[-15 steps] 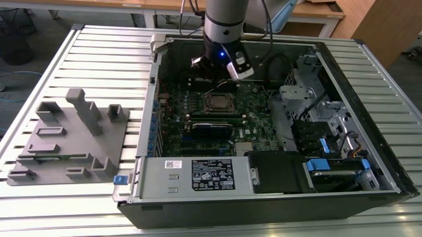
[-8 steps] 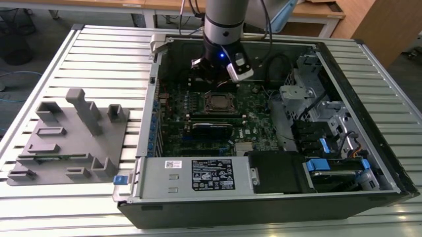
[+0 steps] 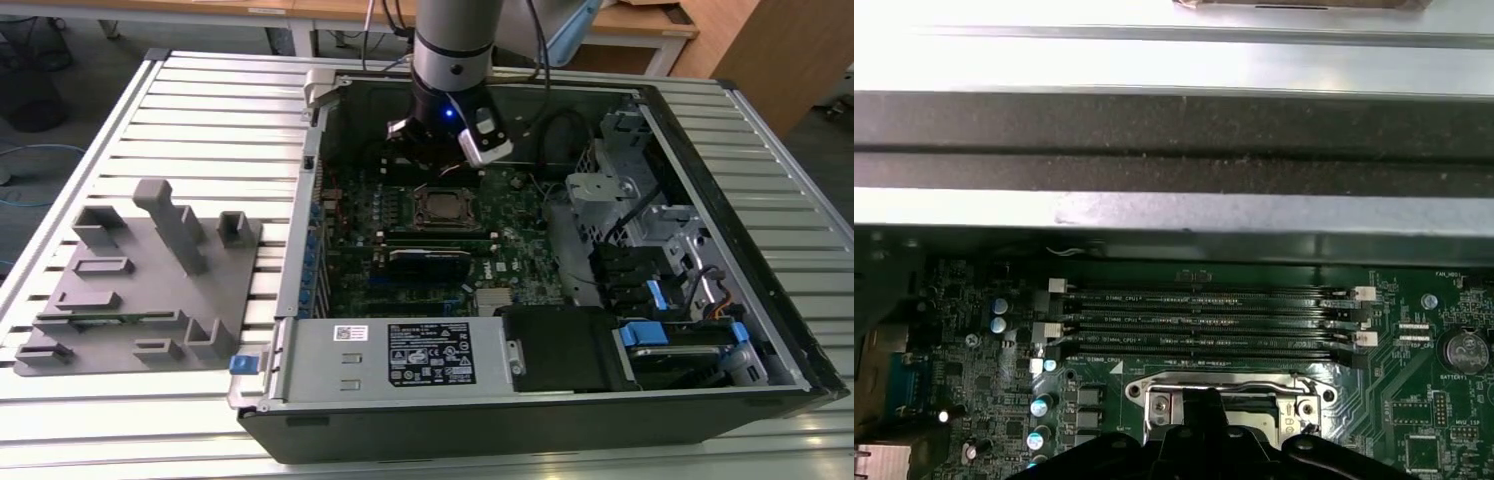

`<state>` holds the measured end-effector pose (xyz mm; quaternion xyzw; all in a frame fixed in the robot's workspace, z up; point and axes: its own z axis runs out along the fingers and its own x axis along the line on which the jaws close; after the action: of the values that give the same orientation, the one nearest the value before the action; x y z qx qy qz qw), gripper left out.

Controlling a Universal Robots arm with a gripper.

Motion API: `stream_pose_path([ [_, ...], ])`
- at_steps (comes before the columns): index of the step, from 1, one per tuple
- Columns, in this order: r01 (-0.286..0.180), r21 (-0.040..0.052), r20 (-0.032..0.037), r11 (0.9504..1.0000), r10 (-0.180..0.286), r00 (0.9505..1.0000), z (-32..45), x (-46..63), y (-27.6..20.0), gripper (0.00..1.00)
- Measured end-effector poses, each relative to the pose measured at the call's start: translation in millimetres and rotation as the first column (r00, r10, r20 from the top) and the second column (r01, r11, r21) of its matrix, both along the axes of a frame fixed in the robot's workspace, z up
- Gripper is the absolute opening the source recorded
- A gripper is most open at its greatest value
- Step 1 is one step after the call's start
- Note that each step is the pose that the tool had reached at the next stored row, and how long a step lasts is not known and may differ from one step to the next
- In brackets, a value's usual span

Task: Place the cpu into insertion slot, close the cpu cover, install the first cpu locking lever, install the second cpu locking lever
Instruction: 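Install the first cpu locking lever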

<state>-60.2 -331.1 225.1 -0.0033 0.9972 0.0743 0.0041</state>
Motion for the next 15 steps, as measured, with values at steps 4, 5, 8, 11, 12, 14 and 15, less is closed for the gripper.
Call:
stream_pose_path([
  [4,0.000,0.0001,0.0000,1.0000,0.000,1.0000,-0.7,0.4,2.7,0.11],
  [5,0.000,0.0001,0.0000,1.0000,0.000,1.0000,-0.9,0.5,3.4,0.11],
  [8,0.000,0.0002,0.0000,1.0000,0.000,1.0000,-1.5,1.1,5.5,0.11],
  [11,0.000,0.0002,-0.0001,1.0000,0.000,1.0000,-1.9,2.2,6.6,0.11],
  [12,0.000,0.0001,-0.0001,1.0000,0.000,1.0000,-2.0,2.8,6.9,0.11],
  [14,0.000,0.0001,-0.0001,1.0000,0.000,1.0000,-2.2,4.3,7.3,0.11],
  [15,0.000,0.0001,-0.0001,1.0000,0.000,1.0000,-2.2,5.1,7.4,0.11],
])
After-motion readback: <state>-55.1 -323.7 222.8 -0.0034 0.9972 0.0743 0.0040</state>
